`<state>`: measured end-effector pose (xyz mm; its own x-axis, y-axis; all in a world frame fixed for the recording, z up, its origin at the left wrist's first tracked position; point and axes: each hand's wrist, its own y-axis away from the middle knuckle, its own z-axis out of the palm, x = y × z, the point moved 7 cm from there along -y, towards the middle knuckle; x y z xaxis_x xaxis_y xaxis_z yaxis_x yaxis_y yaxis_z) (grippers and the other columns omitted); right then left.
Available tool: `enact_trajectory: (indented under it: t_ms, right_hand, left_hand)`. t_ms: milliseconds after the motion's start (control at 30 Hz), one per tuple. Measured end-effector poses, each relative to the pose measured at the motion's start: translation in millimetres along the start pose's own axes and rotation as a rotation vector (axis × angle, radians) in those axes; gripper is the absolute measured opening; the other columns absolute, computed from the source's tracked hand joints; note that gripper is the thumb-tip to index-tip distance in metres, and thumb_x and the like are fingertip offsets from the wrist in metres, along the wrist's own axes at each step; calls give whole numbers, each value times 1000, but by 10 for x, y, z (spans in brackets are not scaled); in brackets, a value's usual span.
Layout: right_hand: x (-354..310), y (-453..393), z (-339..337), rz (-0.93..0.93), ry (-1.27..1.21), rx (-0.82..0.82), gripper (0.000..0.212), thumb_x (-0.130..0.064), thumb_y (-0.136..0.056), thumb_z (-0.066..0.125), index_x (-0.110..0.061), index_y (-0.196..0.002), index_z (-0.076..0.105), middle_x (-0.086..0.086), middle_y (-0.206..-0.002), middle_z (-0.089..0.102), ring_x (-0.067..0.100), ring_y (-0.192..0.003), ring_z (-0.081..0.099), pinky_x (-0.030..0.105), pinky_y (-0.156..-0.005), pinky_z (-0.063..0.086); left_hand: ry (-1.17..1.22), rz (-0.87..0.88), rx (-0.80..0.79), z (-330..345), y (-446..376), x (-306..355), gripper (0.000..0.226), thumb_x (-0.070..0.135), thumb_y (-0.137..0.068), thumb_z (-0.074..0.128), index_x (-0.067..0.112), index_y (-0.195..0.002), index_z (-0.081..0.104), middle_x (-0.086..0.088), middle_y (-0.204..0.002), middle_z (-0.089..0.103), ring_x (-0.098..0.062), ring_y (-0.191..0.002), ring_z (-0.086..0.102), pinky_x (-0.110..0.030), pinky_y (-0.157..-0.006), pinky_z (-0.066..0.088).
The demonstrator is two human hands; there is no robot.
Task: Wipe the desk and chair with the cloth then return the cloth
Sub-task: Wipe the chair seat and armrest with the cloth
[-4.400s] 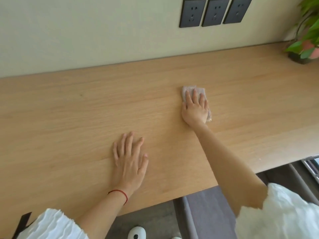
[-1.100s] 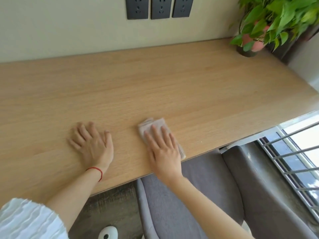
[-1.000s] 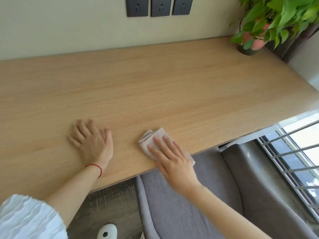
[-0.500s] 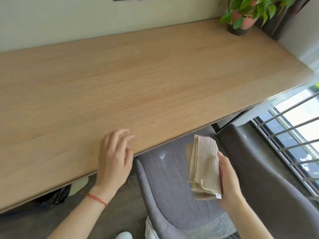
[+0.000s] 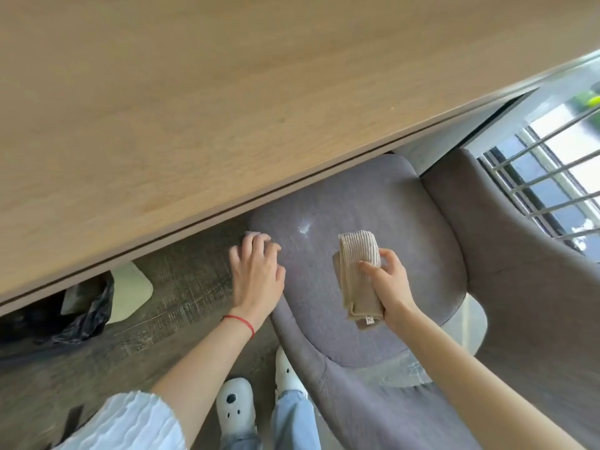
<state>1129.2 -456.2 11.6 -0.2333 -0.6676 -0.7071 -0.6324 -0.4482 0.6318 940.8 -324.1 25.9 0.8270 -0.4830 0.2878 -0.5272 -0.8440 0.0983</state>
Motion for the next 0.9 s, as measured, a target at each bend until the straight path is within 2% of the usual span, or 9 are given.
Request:
enact_trajectory:
  t_ms: [100,167,267,333,400,500,600,767,900]
  right_hand:
    - [93,-147,82,-29,41,21,31,-13,-82,64,-29,-105,50,-2,-90,65,21,-83,65,41,-72,58]
    - [73,-216,128,-76,102,41,38,-8,-80,63,-29,-108,48,-2,-87,63,18,-78,64,39,-65,58]
    - [-34,-314,210,-175,188,81,44,-2,-79,57,-26,-116,49,4,-85,66,20,-70,63,33,-50,54]
    - [-139,-386,283,-271,262,110,46,1,-78,55,-23,-118,51,12,-92,67,33,-82,62,42,-65,57]
    - [-266,-474,391,-399,372,121,49,4,-79,53,-20,-121,52,8,-99,61,34,-99,54,42,-79,52]
    - [-457,-612,637,-628,623,126,52,9,-78,50,-14,-124,54,10,-119,57,30,-111,46,35,-84,40]
    - [-530,-785,933,-757,811,112,49,7,-82,47,-10,-127,53,13,-128,54,33,-115,46,45,-90,43]
    - [-136,-942,1398,-731,1087,-39,55,1,-88,40,-19,-140,41,5,-149,38,32,-123,38,44,-92,39]
    - [30,-845,1311,-757,1144,-143,54,1,-88,42,-20,-138,44,4,-149,38,33,-120,38,44,-92,43]
  left_hand:
    - [113,-81,63,137,-18,-41,39,6,-75,55,18,-111,57,-9,-140,42,-27,-134,30,-50,-102,29]
    - [241,-170,149,155,15,-59,57,-2,-73,55,15,-126,47,-16,-149,28,-34,-135,28,-49,-105,32]
    - [529,-458,225,218,55,-176,75,-5,-77,59,9,-142,25,-20,-151,19,-36,-134,31,-43,-109,35]
    - [622,-602,233,278,69,-238,80,-2,-79,62,10,-144,18,-19,-146,26,-37,-128,39,-43,-104,38]
    - [616,-630,231,292,49,-251,80,2,-79,63,10,-144,18,-19,-141,33,-38,-120,45,-47,-98,43]
    - [563,-660,220,285,37,-260,75,6,-79,65,8,-142,24,-20,-136,37,-39,-116,47,-49,-90,47]
    - [542,-731,219,313,52,-311,66,11,-77,65,3,-134,34,-20,-134,41,-40,-116,48,-51,-89,49]
    - [494,-731,241,362,39,-333,65,12,-73,67,4,-130,36,-18,-131,43,-39,-115,48,-51,-85,50]
    - [492,-733,251,325,60,-323,66,10,-72,66,3,-131,37,-19,-131,44,-38,-119,46,-48,-90,46]
